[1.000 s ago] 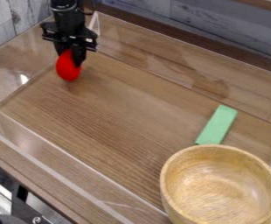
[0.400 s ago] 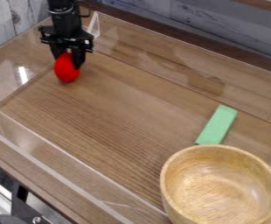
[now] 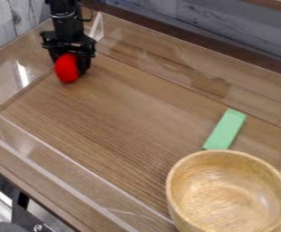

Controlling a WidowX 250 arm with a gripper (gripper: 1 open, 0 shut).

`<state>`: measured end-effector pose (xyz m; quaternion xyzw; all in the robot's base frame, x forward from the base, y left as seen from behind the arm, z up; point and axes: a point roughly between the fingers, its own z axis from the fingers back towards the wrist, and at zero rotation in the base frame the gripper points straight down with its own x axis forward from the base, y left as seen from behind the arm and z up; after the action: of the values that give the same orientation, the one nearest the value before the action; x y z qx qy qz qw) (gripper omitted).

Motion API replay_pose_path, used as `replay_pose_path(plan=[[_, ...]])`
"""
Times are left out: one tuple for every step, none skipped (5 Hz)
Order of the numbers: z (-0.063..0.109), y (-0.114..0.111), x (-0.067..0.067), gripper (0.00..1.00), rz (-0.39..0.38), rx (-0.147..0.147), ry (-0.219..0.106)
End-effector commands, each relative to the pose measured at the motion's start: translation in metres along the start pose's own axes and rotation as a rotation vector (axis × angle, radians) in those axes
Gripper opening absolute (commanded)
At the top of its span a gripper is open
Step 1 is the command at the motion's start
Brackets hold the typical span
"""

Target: Move the red object to the left side of the table

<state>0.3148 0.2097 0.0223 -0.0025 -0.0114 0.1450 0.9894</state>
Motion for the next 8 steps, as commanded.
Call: replay_pose_path(plan=[[0.014, 0.008, 0.007, 0.00, 0.016, 0.007, -0.043], [0.017, 0.007, 0.005, 0.00, 0.041, 0.001, -0.045], [0.020, 0.006, 0.003, 0.00, 0.066, -0.004, -0.048], [0.023, 0.006, 0.001, 0.00, 0.088, -0.008, -0.049], [0.026, 0.006, 0.000, 0.00, 0.110, -0.012, -0.051], [0.029, 0.007, -0.001, 0.00, 0.129, -0.018, -0.054], [0.033, 0.008, -0.002, 0.00, 0.147, -0.024, -0.058], [0.038, 0.008, -0.002, 0.00, 0.163, -0.029, -0.063]])
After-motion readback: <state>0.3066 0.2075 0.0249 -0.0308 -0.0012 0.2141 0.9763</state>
